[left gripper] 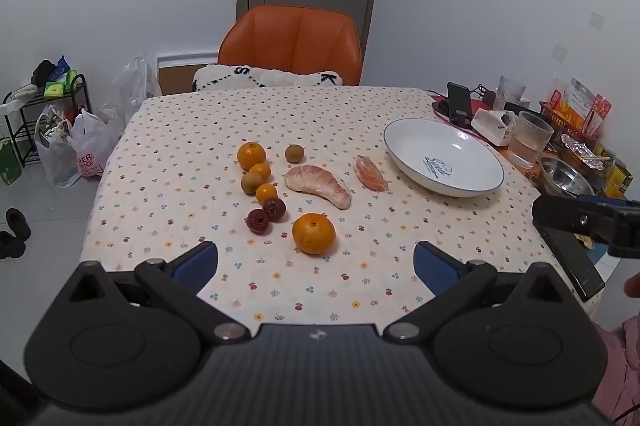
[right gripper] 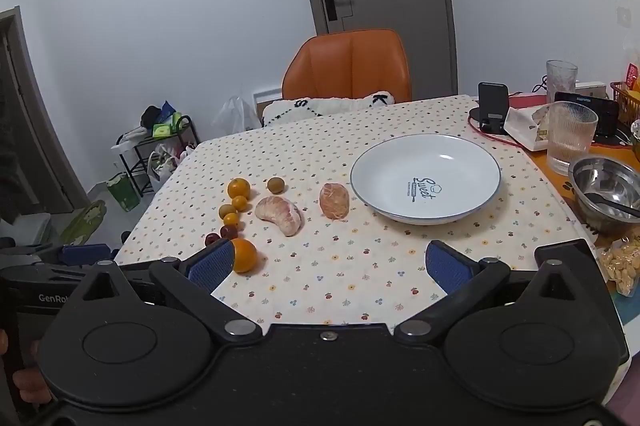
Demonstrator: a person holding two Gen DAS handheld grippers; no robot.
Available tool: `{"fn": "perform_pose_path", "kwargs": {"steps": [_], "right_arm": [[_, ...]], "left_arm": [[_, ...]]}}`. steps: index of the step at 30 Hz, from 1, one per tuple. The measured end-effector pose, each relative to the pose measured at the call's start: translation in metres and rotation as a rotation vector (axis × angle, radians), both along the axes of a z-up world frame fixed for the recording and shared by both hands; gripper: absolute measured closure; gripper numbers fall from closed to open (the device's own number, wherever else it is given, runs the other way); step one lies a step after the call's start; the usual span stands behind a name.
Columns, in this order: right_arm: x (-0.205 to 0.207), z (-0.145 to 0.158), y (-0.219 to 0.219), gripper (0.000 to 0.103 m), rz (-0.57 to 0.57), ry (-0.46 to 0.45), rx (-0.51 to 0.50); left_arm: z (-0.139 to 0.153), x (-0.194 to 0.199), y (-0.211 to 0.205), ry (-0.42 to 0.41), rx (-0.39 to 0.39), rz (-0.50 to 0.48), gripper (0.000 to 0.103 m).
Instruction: Organize fruits
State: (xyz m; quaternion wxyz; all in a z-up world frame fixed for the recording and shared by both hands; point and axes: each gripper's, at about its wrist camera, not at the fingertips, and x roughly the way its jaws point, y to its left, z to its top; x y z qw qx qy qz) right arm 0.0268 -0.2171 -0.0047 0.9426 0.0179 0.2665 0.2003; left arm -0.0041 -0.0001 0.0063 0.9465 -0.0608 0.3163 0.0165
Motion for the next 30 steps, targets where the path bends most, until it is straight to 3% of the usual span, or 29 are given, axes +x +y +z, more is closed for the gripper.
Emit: {"fn": "perform_pose_path", "kwargs": {"steps": [30], "right_arm": [[-0.0062,0.0072,0.0049,0.0,0.017,-0.018,-0.009]], "left_arm": [[0.0035,-0.0055,0.0051,-0.018,-0.006,0.006,0.0]]}}
